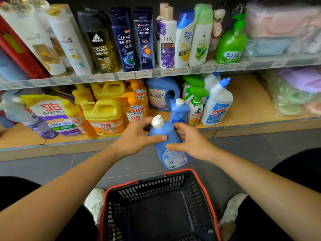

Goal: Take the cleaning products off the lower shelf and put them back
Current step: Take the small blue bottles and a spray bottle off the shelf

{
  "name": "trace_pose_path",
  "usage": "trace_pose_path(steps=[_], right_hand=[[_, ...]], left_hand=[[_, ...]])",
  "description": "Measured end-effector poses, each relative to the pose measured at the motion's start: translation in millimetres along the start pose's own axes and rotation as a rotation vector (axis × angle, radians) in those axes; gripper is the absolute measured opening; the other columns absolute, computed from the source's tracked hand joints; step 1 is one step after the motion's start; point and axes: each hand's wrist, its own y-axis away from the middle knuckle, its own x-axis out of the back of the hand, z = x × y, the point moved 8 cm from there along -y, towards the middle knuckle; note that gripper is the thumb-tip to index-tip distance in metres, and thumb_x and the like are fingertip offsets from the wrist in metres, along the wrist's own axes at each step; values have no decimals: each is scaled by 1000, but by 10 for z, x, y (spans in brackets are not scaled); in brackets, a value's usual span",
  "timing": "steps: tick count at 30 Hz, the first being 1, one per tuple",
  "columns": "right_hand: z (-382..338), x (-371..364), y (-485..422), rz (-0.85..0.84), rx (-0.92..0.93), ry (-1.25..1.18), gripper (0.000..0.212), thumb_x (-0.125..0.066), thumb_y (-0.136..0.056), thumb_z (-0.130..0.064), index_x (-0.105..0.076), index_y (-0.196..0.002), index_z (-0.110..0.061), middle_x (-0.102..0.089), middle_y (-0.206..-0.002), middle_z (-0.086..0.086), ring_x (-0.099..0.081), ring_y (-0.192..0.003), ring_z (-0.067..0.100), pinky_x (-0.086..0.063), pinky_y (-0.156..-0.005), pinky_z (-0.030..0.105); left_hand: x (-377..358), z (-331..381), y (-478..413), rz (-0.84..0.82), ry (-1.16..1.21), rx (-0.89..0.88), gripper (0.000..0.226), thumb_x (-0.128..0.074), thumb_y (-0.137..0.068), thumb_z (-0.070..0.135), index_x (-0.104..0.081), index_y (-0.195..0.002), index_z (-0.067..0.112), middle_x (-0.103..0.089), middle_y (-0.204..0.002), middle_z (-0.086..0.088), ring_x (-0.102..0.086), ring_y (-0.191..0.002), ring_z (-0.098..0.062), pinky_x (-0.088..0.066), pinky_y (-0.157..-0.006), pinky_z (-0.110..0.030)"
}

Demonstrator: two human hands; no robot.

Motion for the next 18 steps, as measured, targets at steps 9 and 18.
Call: trace_pose_path(steps=[9,18], right_hand=[[-27,855,-625,191,48,735,55,-79,-80,-18,-59,-131,-16,-60,-136,2,-56,-123,24,-38,-92,23],[193,776,-1298,65,-66,1240,83,-75,-86,-23,-27,-153,-15,-41,-143,15,-46,-126,38,-48,-89,48]], left_hand=[[-82,-837,-231,-68,-515,104,54,-88,-74,37,-65,-119,17,-68,-108,-2,-62,-97,-23,-52,-84,-46],[-448,-2104,-337,-38,-433,387,54,-87,-73,40,-63,-119,23,-68,-113,0,-61,-100,-24,-53,-86,-44]])
